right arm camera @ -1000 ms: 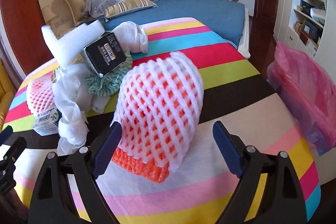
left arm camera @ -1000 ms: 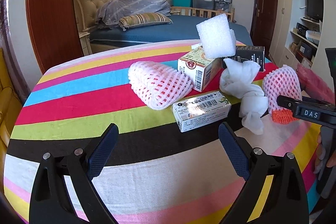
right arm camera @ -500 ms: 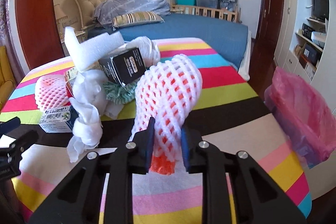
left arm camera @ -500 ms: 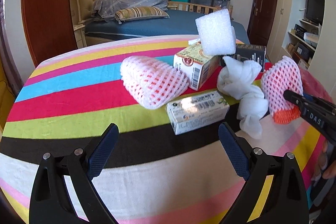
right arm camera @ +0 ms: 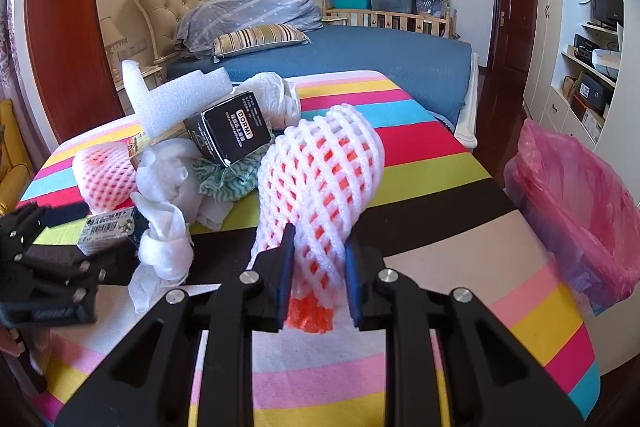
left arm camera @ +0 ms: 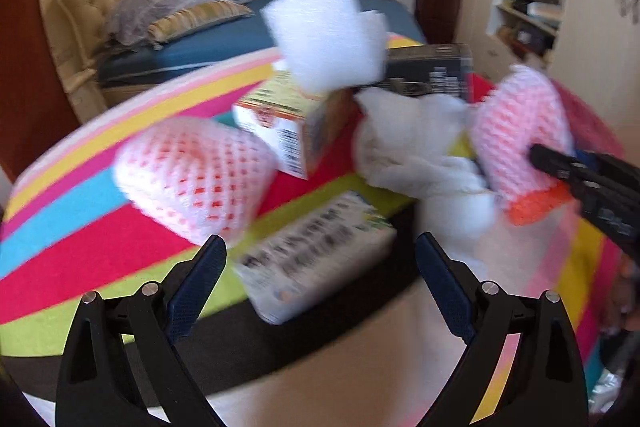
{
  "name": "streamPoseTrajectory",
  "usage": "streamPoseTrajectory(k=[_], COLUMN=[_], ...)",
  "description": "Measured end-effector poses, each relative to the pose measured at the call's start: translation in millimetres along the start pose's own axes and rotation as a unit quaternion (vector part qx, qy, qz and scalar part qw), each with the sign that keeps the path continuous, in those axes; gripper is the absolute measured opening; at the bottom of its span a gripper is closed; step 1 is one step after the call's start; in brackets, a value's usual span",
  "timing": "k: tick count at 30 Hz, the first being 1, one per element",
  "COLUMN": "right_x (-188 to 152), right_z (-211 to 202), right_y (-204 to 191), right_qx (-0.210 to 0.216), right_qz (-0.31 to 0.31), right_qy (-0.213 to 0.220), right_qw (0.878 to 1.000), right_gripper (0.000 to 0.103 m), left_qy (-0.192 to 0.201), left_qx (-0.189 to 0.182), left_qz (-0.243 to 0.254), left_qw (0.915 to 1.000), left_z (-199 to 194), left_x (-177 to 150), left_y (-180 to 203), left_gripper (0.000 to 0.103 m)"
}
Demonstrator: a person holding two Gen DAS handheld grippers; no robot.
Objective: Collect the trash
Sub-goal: 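Grasp a small white barcode box with the left tool while the right tool holds the net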
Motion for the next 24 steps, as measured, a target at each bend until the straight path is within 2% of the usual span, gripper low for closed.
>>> streamPoseTrajectory(k=[2,4,5,10,13,15,17,18,24], right_x=[-1,-1,-2,0,0,0,0,0,0], right_z=[1,1,1,-2,-1,0,0,-1,-1], right_y=[1,1,2,2,3,4,4,4,3], right_qx=[0.001,0.002,0.002,0.002,0.004,0.005,0.006,0.007,0.006], right_qz=[0.003,0.007,0.008,0.006,0.009,0.012,0.014,0.013,0.006], right_qy=[-0.001,-0.001,0.0,0.007,0.007,0.006,0.006,0.007,0.009], right_qw=[1.0,1.0,1.0,1.0,1.0,1.0,1.0,1.0,1.0], right_gripper=[0.022,0.022,0.022,0.022,0.022,0.022,0.022,0.022,0.022], left_qy=[0.0,0.004,0.009,0.016,0.003,-0.006,-0.014,-0.016,0.01], left_qx=[-0.041,-0.067,-0.064,0.012,0.024,0.026,0.028,0.031,0.078], left_qz=[-0.004,0.002,0.005,-0.004,-0.005,0.012,0.023,0.029,0.049], left_qw=[0.9991,0.9977,0.9979,0.9998,0.9997,0.9996,0.9992,0.999,0.9957], left_z=[-12,-26,-31,-25,-12,-5,0,2,-8], left_x=[-5,-10,-11,-4,-5,-8,-14,-17,-15], left_y=[15,27,30,5,-3,2,7,10,14], left_gripper=[0.076,0.072,0.072,0.071,0.069,0.06,0.044,0.04,0.035])
Point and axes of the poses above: each gripper's, at about its wrist camera, not at the fingertips, and z roughly the way its jaws point, y to its right, x to its top, the point moved 8 cm from there along z, roughly the way its jaws point, and after that the axes turned 9 degrees about y, right-handed, at the moved point
